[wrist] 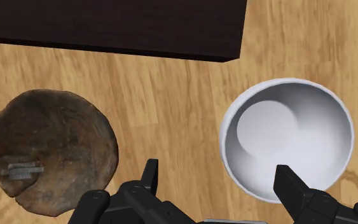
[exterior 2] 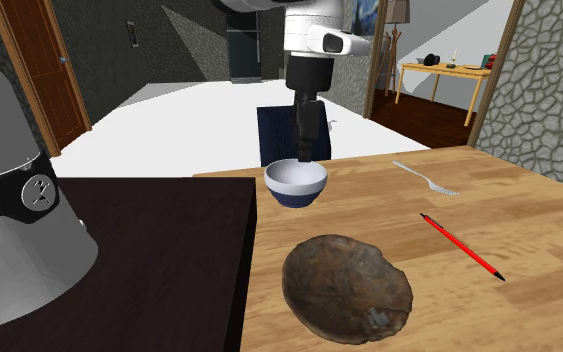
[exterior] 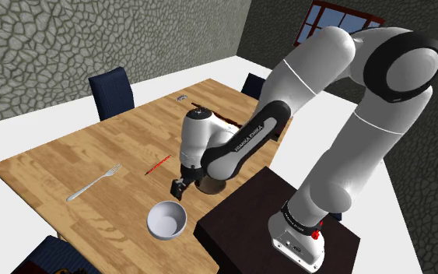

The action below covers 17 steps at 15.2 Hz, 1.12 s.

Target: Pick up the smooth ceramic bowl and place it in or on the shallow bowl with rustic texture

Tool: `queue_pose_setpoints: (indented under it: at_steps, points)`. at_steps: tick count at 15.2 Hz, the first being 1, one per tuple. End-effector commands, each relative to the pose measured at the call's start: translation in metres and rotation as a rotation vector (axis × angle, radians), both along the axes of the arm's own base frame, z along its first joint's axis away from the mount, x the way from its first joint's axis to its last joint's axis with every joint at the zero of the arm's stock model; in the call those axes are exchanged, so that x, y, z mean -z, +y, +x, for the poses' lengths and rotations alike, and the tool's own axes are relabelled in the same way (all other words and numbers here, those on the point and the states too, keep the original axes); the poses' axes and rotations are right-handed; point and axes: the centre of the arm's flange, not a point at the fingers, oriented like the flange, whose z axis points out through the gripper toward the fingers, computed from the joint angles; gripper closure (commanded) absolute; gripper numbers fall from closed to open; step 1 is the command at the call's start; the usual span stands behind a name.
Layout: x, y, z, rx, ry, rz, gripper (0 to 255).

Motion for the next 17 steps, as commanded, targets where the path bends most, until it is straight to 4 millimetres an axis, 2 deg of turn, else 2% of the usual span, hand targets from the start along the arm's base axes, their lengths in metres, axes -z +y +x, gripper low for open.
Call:
queue_pose_setpoints:
  at_steps: [1, 2, 10, 17]
  points:
    - [0.026, 0.015, 0.002, 0.002, 0.000, 0.003, 0]
    - [0.033, 0.020, 0.003, 0.003, 0.000, 0.004, 0]
    - [0.073, 0.019, 0.000, 0.003, 0.000, 0.004, 0]
    - [0.073, 0.019, 0.000, 0.003, 0.000, 0.004, 0]
